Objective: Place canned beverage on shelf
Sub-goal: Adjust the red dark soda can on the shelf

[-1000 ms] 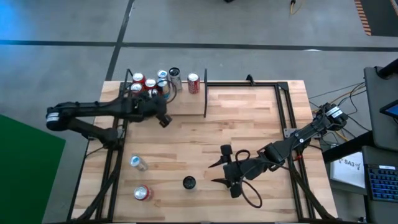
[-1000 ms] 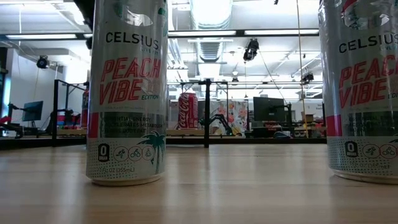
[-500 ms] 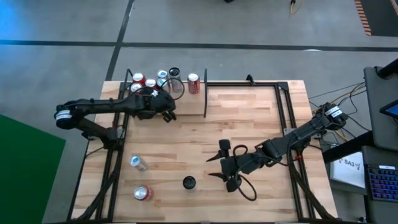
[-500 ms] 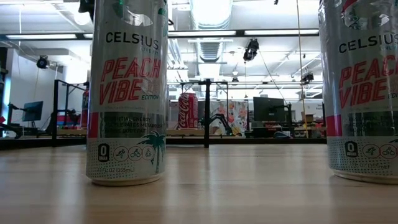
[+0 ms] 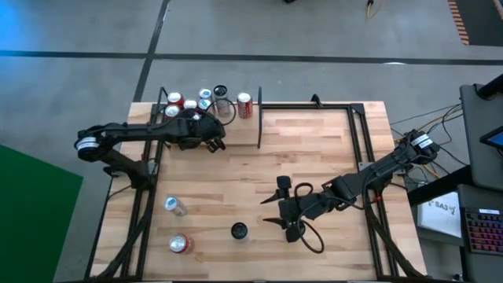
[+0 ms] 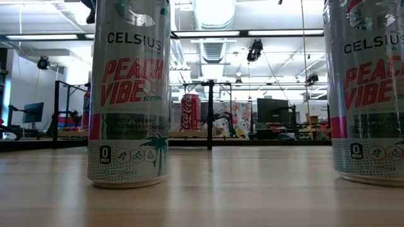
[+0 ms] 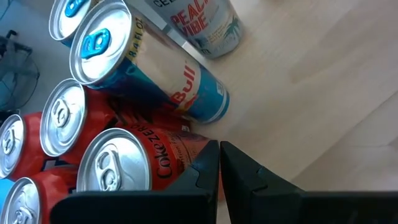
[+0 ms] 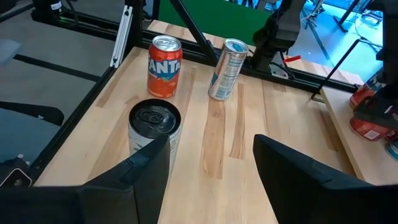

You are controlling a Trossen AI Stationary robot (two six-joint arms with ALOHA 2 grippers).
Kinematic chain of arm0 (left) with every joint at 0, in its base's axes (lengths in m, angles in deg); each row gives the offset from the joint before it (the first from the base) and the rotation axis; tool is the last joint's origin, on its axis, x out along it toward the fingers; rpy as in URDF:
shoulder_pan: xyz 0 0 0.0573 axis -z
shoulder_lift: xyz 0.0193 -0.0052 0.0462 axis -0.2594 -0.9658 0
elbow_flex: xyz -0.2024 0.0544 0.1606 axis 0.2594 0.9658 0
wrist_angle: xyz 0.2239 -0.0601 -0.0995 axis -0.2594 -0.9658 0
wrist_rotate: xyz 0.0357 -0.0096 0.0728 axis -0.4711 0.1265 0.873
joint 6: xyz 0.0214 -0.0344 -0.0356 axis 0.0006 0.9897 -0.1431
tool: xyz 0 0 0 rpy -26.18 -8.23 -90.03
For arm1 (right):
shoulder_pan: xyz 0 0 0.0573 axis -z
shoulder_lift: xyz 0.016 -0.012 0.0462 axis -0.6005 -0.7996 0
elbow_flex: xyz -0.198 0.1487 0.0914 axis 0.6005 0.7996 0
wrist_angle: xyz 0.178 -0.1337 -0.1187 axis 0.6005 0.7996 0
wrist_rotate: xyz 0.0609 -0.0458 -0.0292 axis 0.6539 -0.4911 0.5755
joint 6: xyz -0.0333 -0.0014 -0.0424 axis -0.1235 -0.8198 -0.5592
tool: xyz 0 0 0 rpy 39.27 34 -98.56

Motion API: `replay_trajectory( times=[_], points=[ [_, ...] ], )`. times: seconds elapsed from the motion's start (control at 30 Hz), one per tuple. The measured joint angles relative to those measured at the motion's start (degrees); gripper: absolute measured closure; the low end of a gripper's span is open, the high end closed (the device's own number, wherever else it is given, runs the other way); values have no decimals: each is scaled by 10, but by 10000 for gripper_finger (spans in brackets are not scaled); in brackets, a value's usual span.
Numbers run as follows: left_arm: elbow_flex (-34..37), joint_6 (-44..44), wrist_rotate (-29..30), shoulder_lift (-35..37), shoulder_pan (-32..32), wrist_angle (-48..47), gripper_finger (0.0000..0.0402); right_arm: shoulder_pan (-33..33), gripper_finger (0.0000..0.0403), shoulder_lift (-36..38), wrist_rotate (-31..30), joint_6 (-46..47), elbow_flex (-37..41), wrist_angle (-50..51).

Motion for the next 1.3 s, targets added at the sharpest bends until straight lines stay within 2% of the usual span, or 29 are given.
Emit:
replay_trajectory(
  times=[0.57, 1.03, 1.3],
  points=[
    [6, 22, 30, -3, 0, -32, 402, -1, 184, 0, 0, 6, 0, 0],
    [6, 25, 30, -2, 1, -36, 402, -1, 184, 0, 0, 16, 0, 0],
    [2, 30, 42, 53, 47, -48, 402, -1, 184, 0, 0, 31, 0, 0]
  ],
)
